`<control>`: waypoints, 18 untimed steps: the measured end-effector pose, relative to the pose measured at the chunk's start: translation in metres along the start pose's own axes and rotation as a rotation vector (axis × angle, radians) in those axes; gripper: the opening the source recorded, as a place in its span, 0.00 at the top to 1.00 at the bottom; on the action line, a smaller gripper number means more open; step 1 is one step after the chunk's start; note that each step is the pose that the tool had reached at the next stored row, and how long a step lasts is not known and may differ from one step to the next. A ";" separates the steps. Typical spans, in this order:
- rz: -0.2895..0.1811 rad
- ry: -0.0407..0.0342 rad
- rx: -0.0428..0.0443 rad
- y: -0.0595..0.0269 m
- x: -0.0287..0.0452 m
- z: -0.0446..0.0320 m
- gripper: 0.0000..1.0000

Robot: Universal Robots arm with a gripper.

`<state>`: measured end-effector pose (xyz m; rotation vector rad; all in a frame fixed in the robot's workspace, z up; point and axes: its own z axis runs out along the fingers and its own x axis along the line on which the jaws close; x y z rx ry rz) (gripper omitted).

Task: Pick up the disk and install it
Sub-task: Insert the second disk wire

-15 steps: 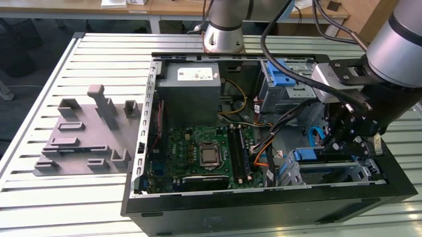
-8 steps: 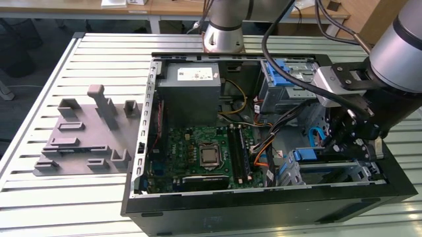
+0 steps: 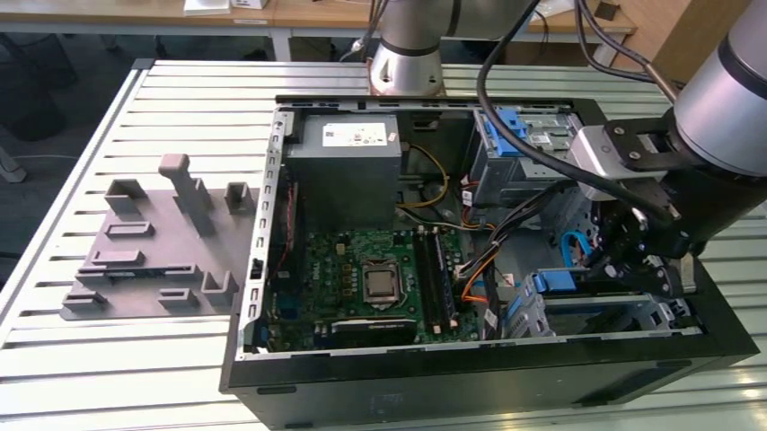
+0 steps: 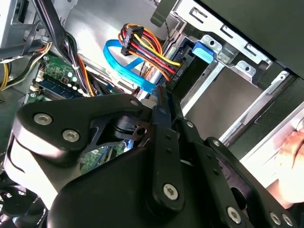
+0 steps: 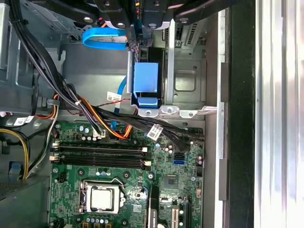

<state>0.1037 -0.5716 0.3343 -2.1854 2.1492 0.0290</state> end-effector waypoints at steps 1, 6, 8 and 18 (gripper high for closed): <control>0.000 -0.0006 0.0000 0.0000 0.0000 0.0001 0.84; 0.000 -0.0009 0.0000 -0.0001 0.0001 0.0012 0.84; 0.001 -0.0009 0.0000 -0.0001 0.0002 0.0018 0.84; 0.001 -0.0010 0.0001 -0.0002 0.0004 0.0048 0.84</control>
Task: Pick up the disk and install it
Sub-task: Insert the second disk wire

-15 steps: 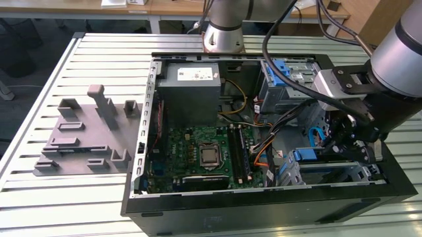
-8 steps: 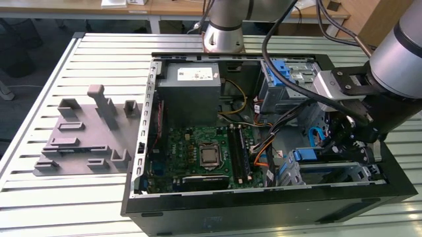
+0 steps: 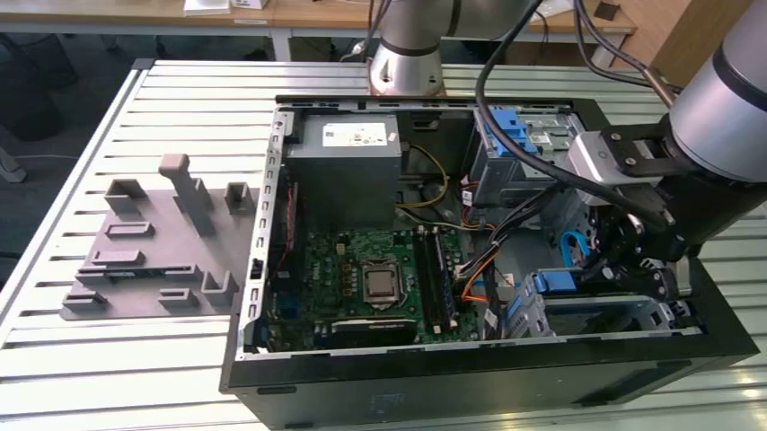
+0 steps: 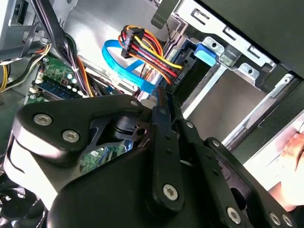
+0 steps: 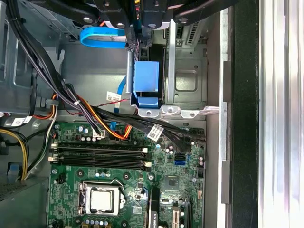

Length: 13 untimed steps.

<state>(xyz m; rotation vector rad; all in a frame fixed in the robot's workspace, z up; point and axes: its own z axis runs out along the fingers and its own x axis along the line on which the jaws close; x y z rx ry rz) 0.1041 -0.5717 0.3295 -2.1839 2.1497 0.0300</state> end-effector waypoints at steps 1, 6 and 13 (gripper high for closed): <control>0.000 0.0001 0.0000 0.0000 0.0000 0.0002 0.84; 0.000 0.0001 0.0000 -0.0001 0.0000 0.0003 0.76; 0.000 0.0001 0.0000 -0.0002 -0.0002 -0.0028 0.76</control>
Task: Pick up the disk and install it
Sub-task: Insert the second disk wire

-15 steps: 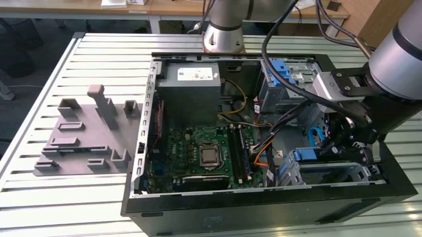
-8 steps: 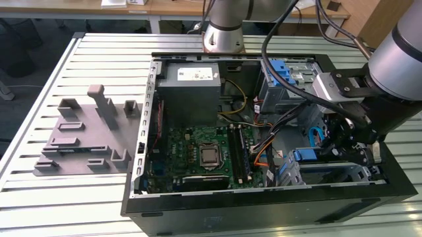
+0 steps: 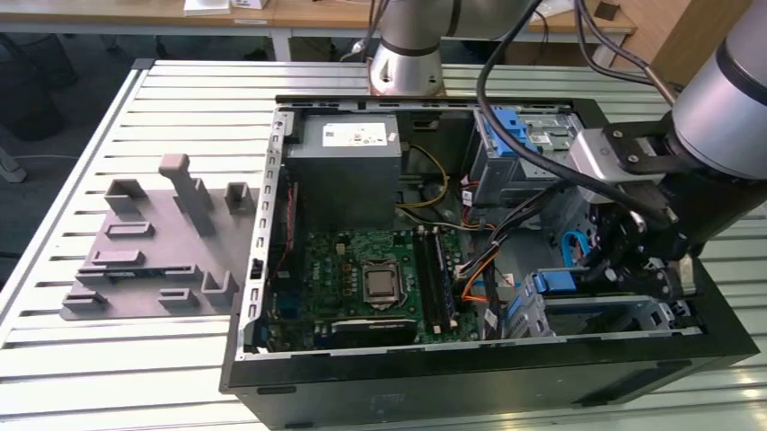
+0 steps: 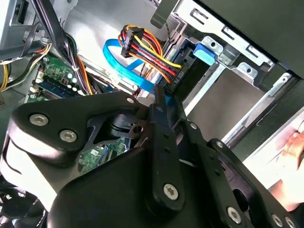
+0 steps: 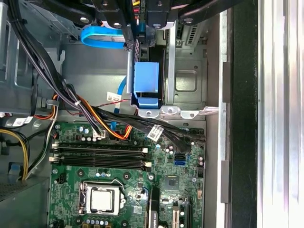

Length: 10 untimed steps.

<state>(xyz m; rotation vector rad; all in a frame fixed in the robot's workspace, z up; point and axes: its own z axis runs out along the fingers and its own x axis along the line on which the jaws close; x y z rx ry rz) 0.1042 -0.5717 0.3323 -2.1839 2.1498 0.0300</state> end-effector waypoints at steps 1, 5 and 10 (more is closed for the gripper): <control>0.000 0.0000 0.0000 0.0000 0.0000 -0.0006 0.76; 0.000 -0.0001 0.0001 -0.0002 -0.0002 -0.0032 0.76; 0.000 0.0000 0.0000 -0.0003 -0.0005 -0.0073 0.76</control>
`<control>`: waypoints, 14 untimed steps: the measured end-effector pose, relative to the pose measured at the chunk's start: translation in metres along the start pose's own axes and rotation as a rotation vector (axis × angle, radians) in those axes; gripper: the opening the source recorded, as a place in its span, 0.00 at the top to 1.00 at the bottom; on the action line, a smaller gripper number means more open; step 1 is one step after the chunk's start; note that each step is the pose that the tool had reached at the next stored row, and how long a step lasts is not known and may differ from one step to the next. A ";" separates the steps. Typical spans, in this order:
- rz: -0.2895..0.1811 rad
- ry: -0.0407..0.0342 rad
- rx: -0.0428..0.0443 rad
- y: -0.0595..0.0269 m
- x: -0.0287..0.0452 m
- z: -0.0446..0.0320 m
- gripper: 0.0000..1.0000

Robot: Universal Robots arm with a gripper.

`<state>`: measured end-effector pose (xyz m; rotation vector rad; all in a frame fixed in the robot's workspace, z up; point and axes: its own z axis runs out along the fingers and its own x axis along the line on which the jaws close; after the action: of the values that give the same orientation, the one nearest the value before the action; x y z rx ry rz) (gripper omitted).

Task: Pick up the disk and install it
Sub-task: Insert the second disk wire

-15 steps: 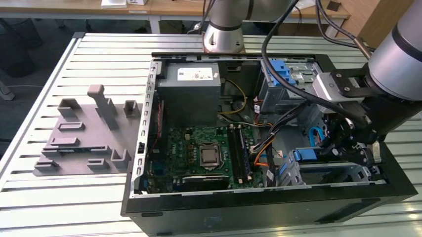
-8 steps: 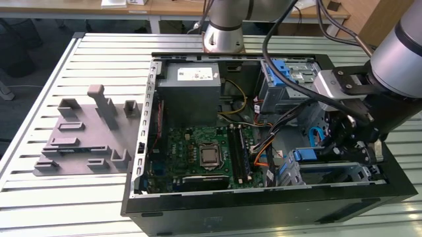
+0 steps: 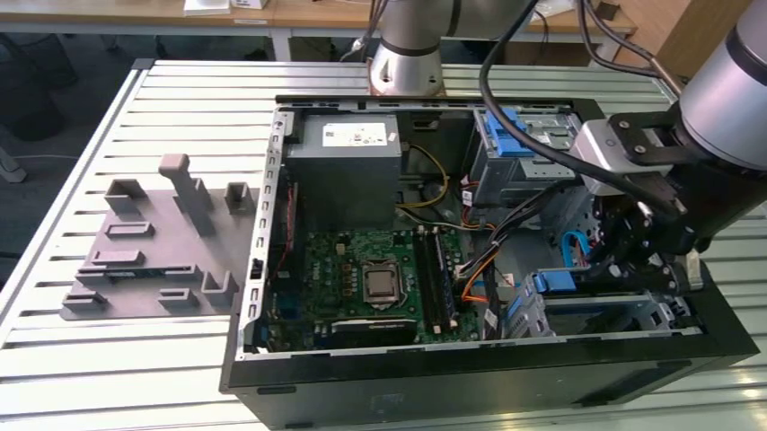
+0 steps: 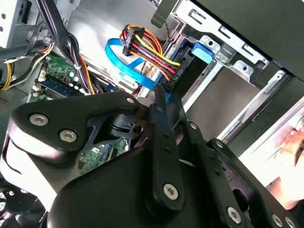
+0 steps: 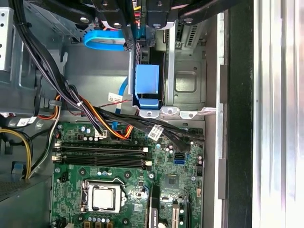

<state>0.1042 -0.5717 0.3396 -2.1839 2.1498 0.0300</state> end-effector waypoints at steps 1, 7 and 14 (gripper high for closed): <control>0.000 -0.0001 0.0000 0.0000 -0.0001 -0.0007 0.76; 0.000 -0.0001 0.0000 -0.0001 -0.0003 -0.0033 0.89; 0.000 0.0000 0.0000 -0.0002 -0.0004 -0.0059 0.89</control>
<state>0.1042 -0.5717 0.3456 -2.1839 2.1498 0.0300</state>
